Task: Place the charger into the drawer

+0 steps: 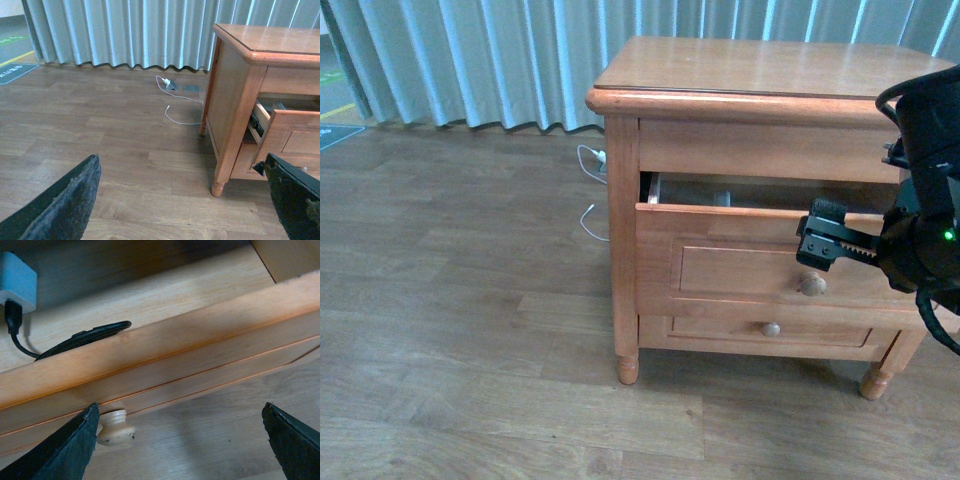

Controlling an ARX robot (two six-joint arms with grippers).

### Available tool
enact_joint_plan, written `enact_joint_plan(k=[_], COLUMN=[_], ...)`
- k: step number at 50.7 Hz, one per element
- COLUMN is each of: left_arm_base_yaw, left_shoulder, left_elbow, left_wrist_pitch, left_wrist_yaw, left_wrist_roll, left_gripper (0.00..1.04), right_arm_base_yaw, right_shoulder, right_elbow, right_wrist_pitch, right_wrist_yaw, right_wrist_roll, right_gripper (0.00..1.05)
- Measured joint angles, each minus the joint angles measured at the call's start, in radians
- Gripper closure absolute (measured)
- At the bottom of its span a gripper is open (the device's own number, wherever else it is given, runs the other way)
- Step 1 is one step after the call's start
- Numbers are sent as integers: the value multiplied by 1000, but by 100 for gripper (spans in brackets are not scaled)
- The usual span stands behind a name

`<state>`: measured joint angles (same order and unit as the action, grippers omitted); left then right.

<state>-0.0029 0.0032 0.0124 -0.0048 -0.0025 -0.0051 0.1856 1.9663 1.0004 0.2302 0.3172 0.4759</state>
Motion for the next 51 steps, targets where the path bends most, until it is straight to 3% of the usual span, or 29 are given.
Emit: enact_joint_plan(k=[19,51], left_arm_base_yaw=[0,0], left_shoulder=[0,0], left_elbow=[0,0], left_wrist_pitch=[0,0], left_wrist_yaw=[0,0], left_wrist_roll=[0,0], left_gripper=[6,6], right_arm_base_yaw=[-2,5], right_shoulder=[105,212], right_elbow=[178,314], right_wrist_pitch=[-45,-56], right_wrist_yaw=[61,146], right_wrist_roll=[166,289], right_gripper=[8,8])
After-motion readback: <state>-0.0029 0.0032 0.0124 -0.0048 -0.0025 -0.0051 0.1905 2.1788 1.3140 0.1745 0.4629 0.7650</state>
